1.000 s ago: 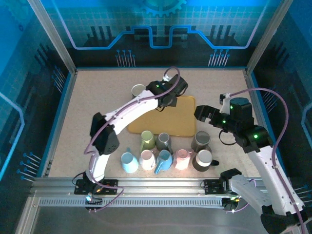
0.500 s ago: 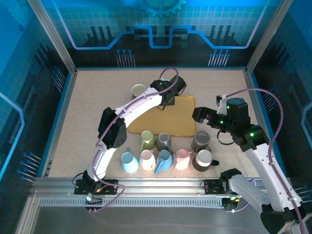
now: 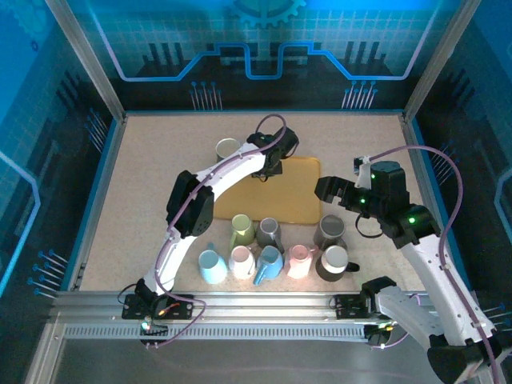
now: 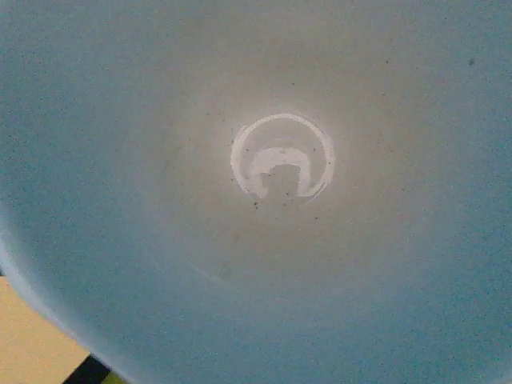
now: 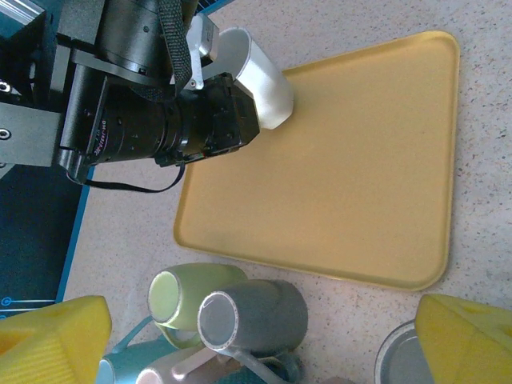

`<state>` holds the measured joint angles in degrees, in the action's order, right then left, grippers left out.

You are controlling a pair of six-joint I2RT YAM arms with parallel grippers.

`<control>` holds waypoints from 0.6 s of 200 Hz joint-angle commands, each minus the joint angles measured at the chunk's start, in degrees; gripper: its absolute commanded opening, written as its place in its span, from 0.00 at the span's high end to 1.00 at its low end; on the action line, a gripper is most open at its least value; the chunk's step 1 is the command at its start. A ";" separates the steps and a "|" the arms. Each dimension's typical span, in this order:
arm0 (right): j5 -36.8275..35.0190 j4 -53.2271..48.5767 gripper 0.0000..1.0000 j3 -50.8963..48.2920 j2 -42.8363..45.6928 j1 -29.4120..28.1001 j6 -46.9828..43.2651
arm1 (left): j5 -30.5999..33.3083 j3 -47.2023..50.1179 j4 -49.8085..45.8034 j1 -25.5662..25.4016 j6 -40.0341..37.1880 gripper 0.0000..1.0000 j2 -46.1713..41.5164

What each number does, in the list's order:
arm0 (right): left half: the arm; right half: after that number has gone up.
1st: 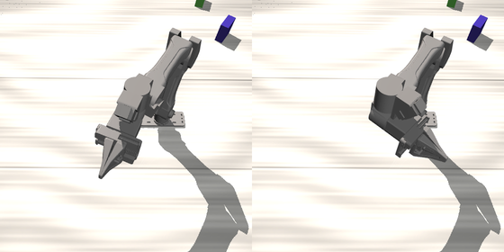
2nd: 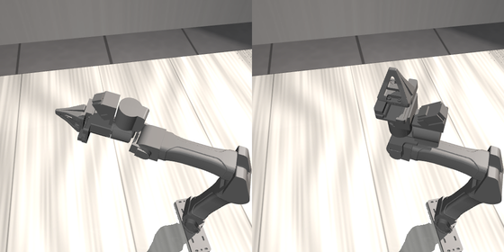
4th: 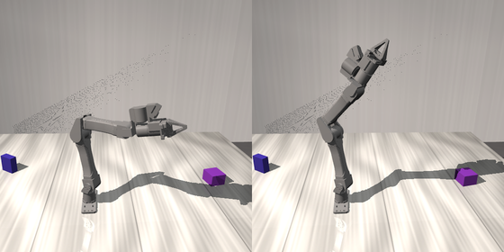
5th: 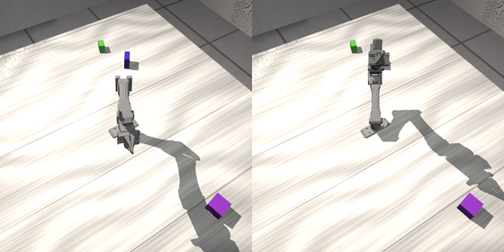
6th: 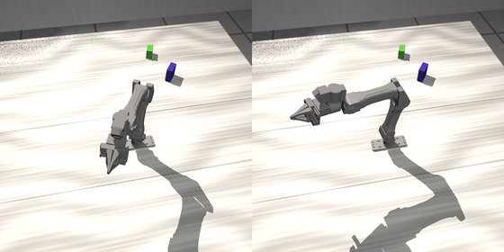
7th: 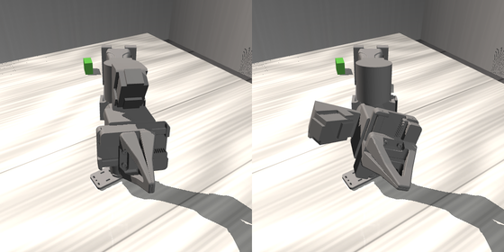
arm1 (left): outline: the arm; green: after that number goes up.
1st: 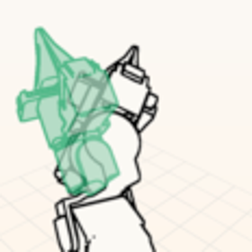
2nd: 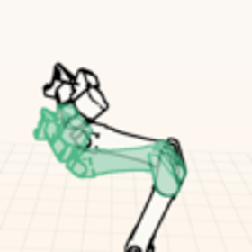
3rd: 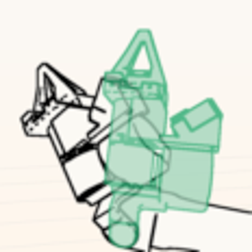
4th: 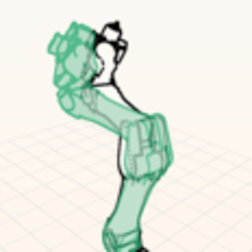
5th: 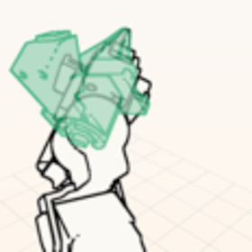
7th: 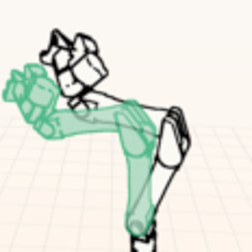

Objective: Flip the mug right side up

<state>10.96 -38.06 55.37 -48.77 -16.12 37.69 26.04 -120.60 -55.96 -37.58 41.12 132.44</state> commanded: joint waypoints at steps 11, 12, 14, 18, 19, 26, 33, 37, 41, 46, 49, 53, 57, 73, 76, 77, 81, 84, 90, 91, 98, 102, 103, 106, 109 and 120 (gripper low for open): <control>0.15 0.10 0.02 -0.38 0.34 -0.48 0.26 | 2.22 -0.33 2.31 0.86 2.24 0.98 0.57; 0.13 0.05 0.02 -0.37 0.34 -0.48 0.27 | 2.37 -0.38 2.29 0.85 2.27 0.98 0.60; 0.14 0.02 0.02 -0.36 0.41 -0.49 0.25 | 2.57 -0.35 2.20 0.91 2.33 0.97 0.68; 0.03 0.01 0.02 -0.51 0.50 -0.49 0.25 | 3.00 -0.44 2.12 0.98 2.54 0.97 0.81; -0.02 0.01 0.02 -0.52 0.51 -0.49 0.26 | 3.07 -0.43 2.10 0.95 2.59 0.96 0.80; -0.21 -0.08 0.02 -0.67 0.60 -0.49 0.32 | 3.56 -0.41 2.32 1.07 2.43 0.96 1.02; -0.32 -0.08 0.02 -0.73 0.69 -0.46 0.33 | 3.78 -0.44 2.61 1.19 2.00 0.95 1.34; -0.24 -0.08 0.02 -0.76 0.70 -0.49 0.36 | 3.90 -0.59 2.76 1.28 1.88 0.95 1.53; -0.24 -0.08 0.02 -0.87 0.74 -0.45 0.36 | 4.06 -0.73 2.63 1.34 1.81 0.95 1.75; -0.18 -0.16 0.02 -0.85 0.78 -0.47 0.33 | 4.06 -1.00 2.62 1.41 1.74 0.95 2.05; -0.11 -0.17 0.02 -0.85 0.79 -0.47 0.33 | 4.10 -1.15 2.62 1.45 1.62 0.95 2.23; -0.09 -0.15 0.02 -0.85 0.79 -0.46 0.34 | 4.20 -1.29 2.55 1.57 1.59 0.95 2.49; -0.11 -0.21 0.02 -0.92 0.76 -0.48 0.35 | 4.39 -1.51 2.45 1.62 1.67 0.95 2.68; -0.19 -0.39 0.02 -1.01 0.79 -0.47 0.27 | 5.49 -1.85 2.21 1.65 2.20 0.93 3.16; -0.17 -0.34 0.02 -1.05 0.79 -0.49 0.28 | 5.77 -1.84 2.18 1.64 2.25 0.92 3.24; -0.16 -0.34 0.02 -1.10 0.79 -0.45 0.28 | 5.90 -1.84 2.22 1.68 2.27 0.91 3.25; -0.21 -0.35 0.02 -1.09 0.83 -0.46 0.26 | 6.22 -1.84 2.22 1.73 2.27 0.89 3.29; -0.16 -0.28 0.02 -1.17 0.79 -0.49 0.21 | 6.52 -1.88 2.18 1.69 2.29 0.88 3.34; -0.15 -0.26 0.02 -1.28 0.79 -0.41 0.28 | 7.01 -1.84 2.11 1.75 2.29 0.86 3.50; -0.15 -0.26 0.02 -1.26 0.83 -0.41 0.28 | 7.09 -1.84 2.10 1.78 2.34 0.85 3.51; -0.15 -0.21 0.02 -1.37 0.87 -0.43 0.28 | 7.50 -1.85 2.00 1.86 2.53 0.85 3.69; -0.15 -0.17 0.02 -1.41 0.87 -0.43 0.30 | 7.64 -1.79 2.04 1.93 2.57 0.85 3.74; -0.15 -0.17 0.02 -1.45 0.87 -0.46 0.33 | 7.72 -1.77 2.07 1.96 2.56 0.85 3.77; -0.16 -0.09 0.02 -1.54 0.87 -0.49 0.36 | 7.76 -1.75 2.13 1.98 2.64 0.85 3.79; -0.15 -0.02 0.02 -1.58 0.87 -0.45 0.39 | 7.73 -1.67 2.22 2.03 2.64 0.85 3.85; 0.15 0.07 0.02 -1.83 0.79 -0.47 0.58 | 7.79 -1.59 2.26 2.32 3.03 0.84 3.97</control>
<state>10.94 -38.09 54.57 -48.66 -16.12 37.69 29.87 -120.62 -54.11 -36.12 42.22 135.31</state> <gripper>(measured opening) 0.980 0.182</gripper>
